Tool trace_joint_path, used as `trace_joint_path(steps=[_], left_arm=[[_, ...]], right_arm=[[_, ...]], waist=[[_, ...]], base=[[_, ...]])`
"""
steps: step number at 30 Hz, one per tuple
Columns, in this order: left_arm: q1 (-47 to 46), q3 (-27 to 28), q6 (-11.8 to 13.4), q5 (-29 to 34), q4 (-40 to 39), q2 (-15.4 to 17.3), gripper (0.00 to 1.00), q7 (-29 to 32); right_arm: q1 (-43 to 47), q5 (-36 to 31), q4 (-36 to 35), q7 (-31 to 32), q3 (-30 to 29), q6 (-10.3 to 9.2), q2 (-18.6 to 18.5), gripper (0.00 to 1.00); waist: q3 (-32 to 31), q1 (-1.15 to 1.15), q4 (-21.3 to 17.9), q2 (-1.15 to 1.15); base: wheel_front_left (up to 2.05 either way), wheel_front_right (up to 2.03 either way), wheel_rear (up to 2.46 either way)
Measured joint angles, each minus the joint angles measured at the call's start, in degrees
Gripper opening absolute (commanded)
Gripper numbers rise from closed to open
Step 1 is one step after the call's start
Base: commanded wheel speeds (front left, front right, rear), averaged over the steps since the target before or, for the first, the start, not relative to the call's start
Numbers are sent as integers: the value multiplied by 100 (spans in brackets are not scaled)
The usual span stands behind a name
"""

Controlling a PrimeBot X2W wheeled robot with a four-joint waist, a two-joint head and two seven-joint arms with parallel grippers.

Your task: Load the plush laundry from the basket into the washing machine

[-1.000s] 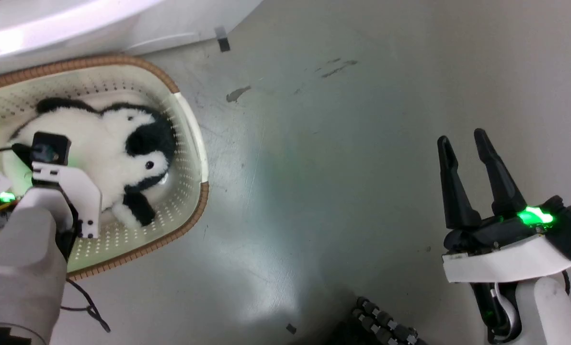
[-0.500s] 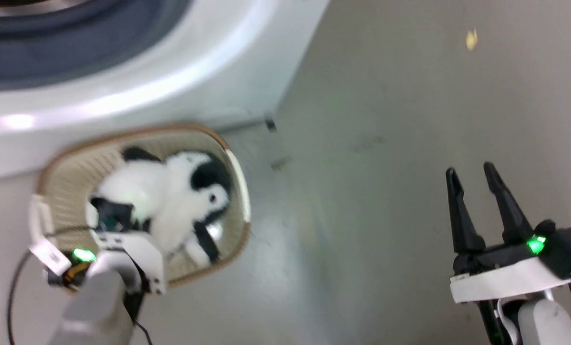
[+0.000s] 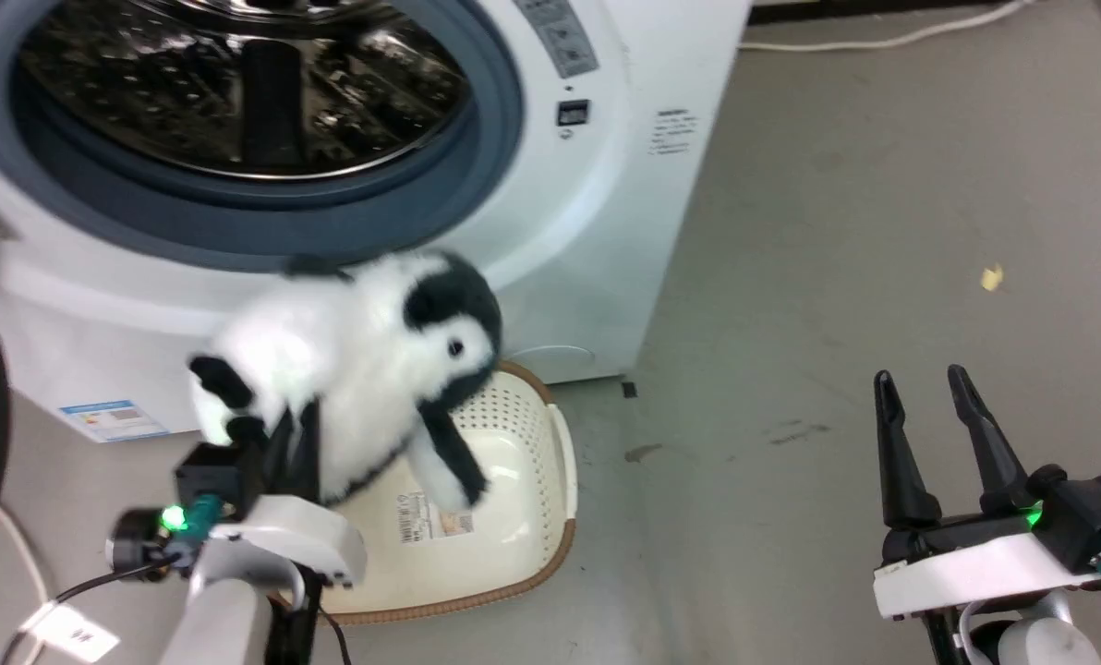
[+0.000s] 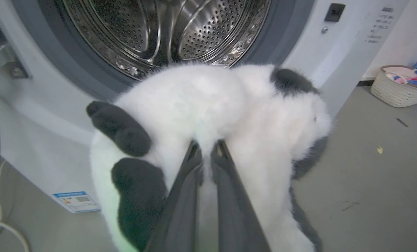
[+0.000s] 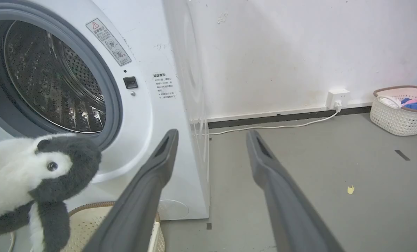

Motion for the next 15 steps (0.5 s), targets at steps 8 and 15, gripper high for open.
trace_joint_path(steps=[8,15], left_arm=[[-319,291,53,111,-1173,123,0,25],[-1993,425,-24,123,-1245,651,0,787]], right_arm=[[2,38,-94,0,67,0,1,100],[-289,297,-225,0,226,0,1,100]], waist=[[331,2,55,0],[1101,3,-123,0]], base=[[0,0,0],[0,0,0]])
